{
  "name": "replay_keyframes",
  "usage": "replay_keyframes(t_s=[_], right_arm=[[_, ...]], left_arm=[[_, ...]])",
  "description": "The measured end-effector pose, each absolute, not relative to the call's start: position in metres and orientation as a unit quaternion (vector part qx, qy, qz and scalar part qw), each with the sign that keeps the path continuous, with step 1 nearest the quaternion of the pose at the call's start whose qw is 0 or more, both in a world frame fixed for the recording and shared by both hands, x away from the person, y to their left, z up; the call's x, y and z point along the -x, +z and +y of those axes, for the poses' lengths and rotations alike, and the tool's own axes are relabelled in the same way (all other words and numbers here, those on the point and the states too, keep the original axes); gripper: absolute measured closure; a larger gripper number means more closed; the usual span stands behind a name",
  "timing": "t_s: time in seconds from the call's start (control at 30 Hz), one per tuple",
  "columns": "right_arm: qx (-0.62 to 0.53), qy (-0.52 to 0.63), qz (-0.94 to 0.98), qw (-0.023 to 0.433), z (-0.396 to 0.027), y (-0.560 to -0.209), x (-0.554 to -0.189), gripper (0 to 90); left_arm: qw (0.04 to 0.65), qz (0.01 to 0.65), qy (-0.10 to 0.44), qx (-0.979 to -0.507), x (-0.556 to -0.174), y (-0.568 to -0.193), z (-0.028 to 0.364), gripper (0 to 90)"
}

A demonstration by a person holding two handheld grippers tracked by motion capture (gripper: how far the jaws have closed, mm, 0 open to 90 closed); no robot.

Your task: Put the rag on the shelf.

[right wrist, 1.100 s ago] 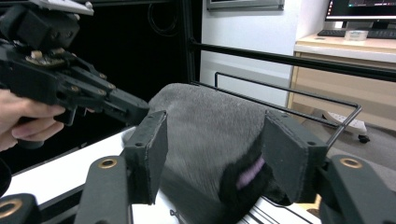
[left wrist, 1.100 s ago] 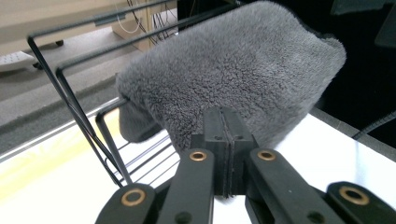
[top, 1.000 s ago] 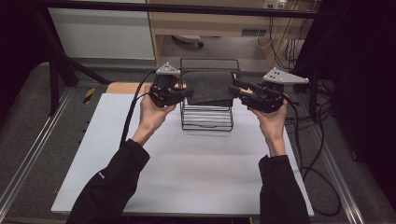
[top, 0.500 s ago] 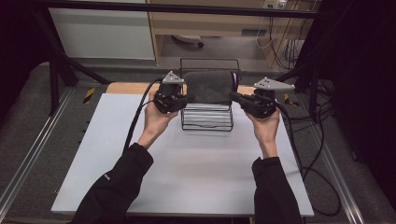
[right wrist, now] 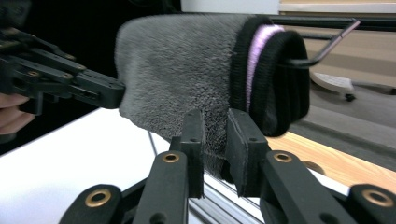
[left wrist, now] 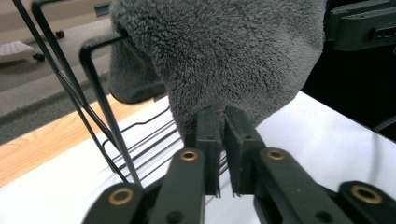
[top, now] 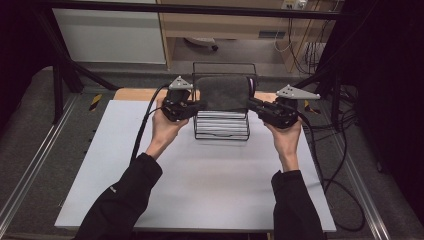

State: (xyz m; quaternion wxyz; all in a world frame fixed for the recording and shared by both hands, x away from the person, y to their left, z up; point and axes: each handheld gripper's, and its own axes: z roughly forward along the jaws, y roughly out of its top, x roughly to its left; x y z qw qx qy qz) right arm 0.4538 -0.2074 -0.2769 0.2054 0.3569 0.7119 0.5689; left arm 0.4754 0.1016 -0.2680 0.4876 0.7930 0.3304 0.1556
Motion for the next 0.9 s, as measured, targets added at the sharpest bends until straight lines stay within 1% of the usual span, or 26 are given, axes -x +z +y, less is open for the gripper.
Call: replay_keyframes(t_s=[0.03,0.17,0.23,0.27,0.33,0.4,0.47,0.57,0.67,0.8,0.9], right_arm=[[-0.355,0.571,0.712,0.204,-0.208,-0.275,-0.452,73.5],[-0.346,0.575,0.713,0.203,-0.208,-0.267,-0.444,60.7],[-0.346,0.577,0.712,0.201,-0.208,-0.263,-0.441,50.7],[-0.348,0.579,0.71,0.2,-0.208,-0.261,-0.439,45.9],[-0.348,0.58,0.71,0.194,-0.208,-0.259,-0.437,40.9],[-0.348,0.581,0.71,0.191,-0.208,-0.258,-0.435,32.0],[-0.354,0.581,0.709,0.187,-0.209,-0.257,-0.434,24.9],[-0.356,0.581,0.708,0.186,-0.211,-0.257,-0.432,16.6],[-0.352,0.581,0.71,0.185,-0.212,-0.26,-0.429,10.4],[-0.348,0.572,0.72,0.181,-0.213,-0.268,-0.424,6.3],[-0.347,0.566,0.727,0.174,-0.214,-0.276,-0.421,4.2]], left_arm=[[0.489,0.329,0.153,-0.793,-0.474,-0.266,0.103,81.4],[0.483,0.325,0.155,-0.798,-0.468,-0.262,0.109,67.7],[0.483,0.326,0.157,-0.798,-0.464,-0.26,0.113,57.5],[0.482,0.325,0.158,-0.798,-0.463,-0.259,0.115,53.8],[0.478,0.326,0.169,-0.798,-0.459,-0.259,0.119,48.4],[0.476,0.328,0.168,-0.798,-0.457,-0.259,0.125,42.6],[0.476,0.332,0.168,-0.797,-0.455,-0.261,0.13,36.8],[0.471,0.333,0.168,-0.799,-0.451,-0.264,0.14,30.1],[0.466,0.336,0.17,-0.801,-0.448,-0.27,0.148,22.5],[0.463,0.343,0.172,-0.799,-0.441,-0.282,0.161,13.7],[0.463,0.351,0.176,-0.795,-0.436,-0.292,0.169,8.8]])
